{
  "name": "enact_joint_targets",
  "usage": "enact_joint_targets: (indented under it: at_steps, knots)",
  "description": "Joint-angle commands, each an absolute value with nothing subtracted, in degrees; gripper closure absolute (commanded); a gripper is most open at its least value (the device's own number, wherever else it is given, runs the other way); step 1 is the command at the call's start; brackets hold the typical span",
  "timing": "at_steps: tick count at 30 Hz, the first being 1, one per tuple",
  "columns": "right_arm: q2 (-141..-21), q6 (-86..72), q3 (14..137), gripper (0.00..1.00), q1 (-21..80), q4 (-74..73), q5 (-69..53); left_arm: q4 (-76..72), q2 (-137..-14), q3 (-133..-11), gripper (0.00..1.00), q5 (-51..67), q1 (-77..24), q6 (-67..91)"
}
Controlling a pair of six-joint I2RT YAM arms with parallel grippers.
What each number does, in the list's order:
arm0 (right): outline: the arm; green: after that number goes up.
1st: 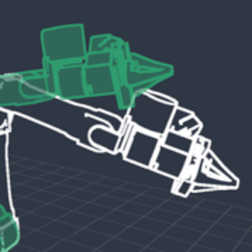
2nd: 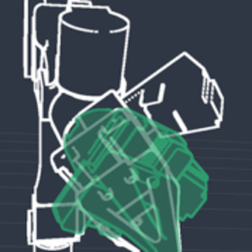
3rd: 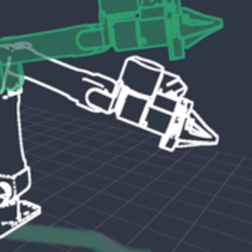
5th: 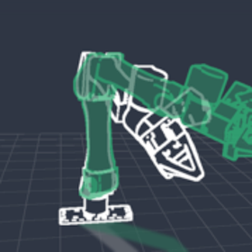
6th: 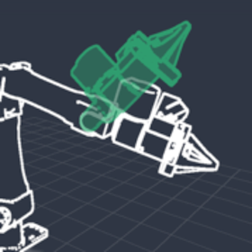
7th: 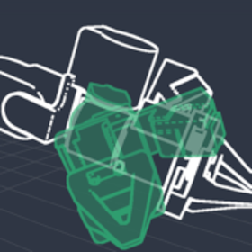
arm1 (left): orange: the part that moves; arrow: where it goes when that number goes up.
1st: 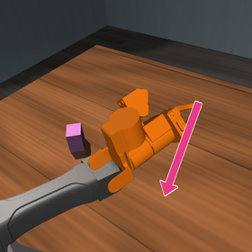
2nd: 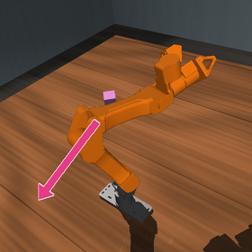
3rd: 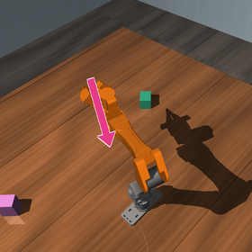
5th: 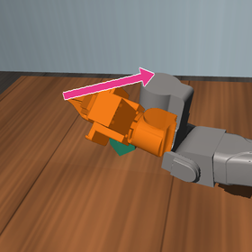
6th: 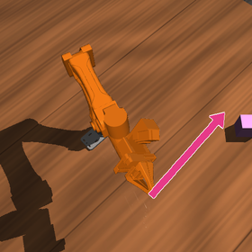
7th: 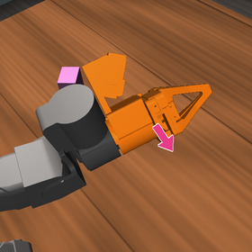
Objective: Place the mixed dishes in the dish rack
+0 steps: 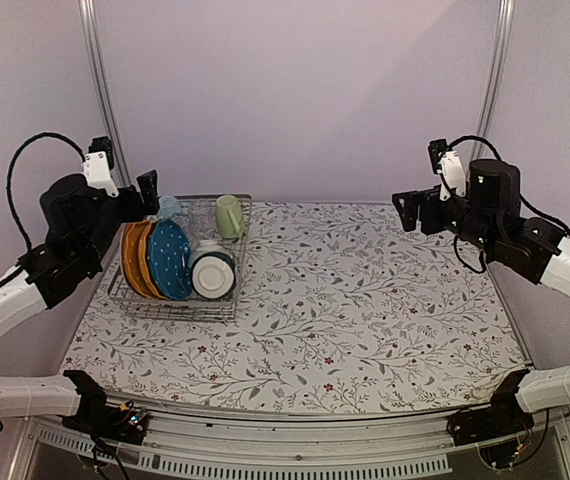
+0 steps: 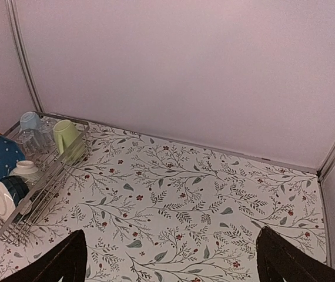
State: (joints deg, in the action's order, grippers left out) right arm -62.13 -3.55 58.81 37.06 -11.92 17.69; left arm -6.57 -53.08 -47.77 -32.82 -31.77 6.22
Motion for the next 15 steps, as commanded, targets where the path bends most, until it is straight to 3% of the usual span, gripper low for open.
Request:
enact_joint_targets:
  at_steps: [1, 15]
  knots:
    - [-61.7, -2.6, 58.7, 0.01, 36.8, -11.6, 18.8, -6.9, -52.9, -46.2, 0.0, -33.2, -32.4, 6.3]
    - [-61.7, -2.3, 59.0, 0.01, 36.9, -11.7, 18.6, -6.3, -52.3, -46.5, 0.0, -33.5, -32.4, 6.3]
